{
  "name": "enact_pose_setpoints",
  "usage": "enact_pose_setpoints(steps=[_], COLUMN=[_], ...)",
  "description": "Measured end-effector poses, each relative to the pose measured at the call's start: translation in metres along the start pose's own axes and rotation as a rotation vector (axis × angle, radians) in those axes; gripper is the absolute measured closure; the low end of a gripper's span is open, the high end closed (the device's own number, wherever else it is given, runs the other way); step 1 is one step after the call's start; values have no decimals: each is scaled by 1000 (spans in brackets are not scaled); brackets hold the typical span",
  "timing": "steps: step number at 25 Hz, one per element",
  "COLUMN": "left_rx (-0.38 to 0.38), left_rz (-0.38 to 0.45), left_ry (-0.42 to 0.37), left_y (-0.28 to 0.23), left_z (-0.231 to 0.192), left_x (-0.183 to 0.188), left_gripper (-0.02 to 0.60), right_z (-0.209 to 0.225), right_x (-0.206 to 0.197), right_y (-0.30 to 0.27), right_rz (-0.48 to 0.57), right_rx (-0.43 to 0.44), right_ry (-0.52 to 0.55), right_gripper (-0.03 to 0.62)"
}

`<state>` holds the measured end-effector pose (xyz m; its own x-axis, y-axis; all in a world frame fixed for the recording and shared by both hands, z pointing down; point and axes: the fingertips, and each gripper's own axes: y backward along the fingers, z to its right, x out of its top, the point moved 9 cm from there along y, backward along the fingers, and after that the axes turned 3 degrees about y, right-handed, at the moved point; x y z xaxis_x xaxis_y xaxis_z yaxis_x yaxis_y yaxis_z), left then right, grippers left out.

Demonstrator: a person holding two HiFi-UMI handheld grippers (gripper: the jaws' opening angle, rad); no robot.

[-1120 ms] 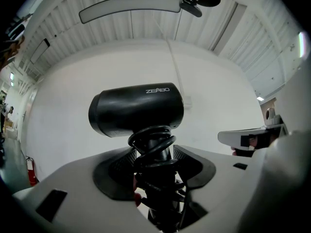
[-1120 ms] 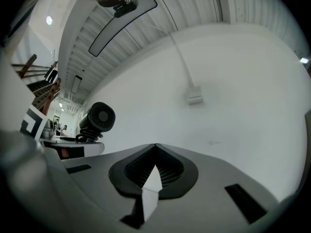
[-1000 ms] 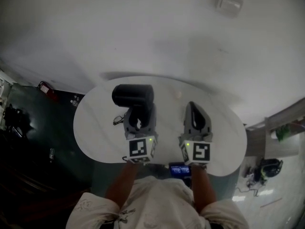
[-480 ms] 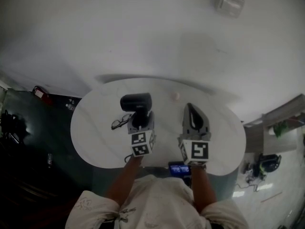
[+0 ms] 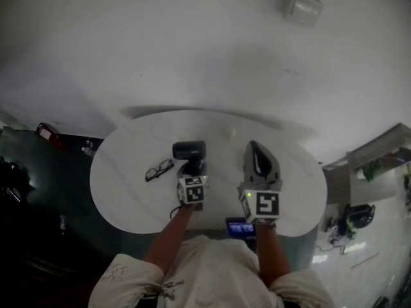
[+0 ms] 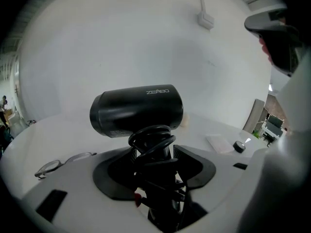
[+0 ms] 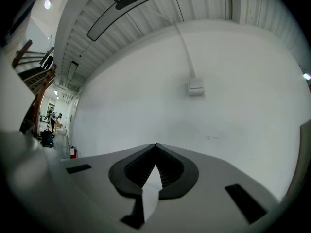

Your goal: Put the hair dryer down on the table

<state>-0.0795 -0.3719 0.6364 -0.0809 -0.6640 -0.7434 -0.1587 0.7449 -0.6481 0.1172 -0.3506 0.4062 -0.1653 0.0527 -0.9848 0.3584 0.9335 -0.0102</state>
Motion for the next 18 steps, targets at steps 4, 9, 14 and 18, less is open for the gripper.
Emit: enact_pose_setpoints(steps=[4,9,14,18], left_rx=[8,-7,-34,-38], left_rz=[-119,-124,-149,-160], left_ry=[3,1,85,70], left_y=[-14,-17,-22,-22], left_z=[-2,-5,-14,-16], left_x=[-14,-5,1,3], left_gripper=[344,344,342,342], right_z=[-1,-2,-4,-7], right_x=[-2,-3,-2,1], right_y=[-2,-4,-6,-7], right_rz=[-15,-12,-4,-7], right_rx=[-7,-13,-10,-10], right_ry=[-7,-19,-13,-19], right_gripper=[597,597,597,597])
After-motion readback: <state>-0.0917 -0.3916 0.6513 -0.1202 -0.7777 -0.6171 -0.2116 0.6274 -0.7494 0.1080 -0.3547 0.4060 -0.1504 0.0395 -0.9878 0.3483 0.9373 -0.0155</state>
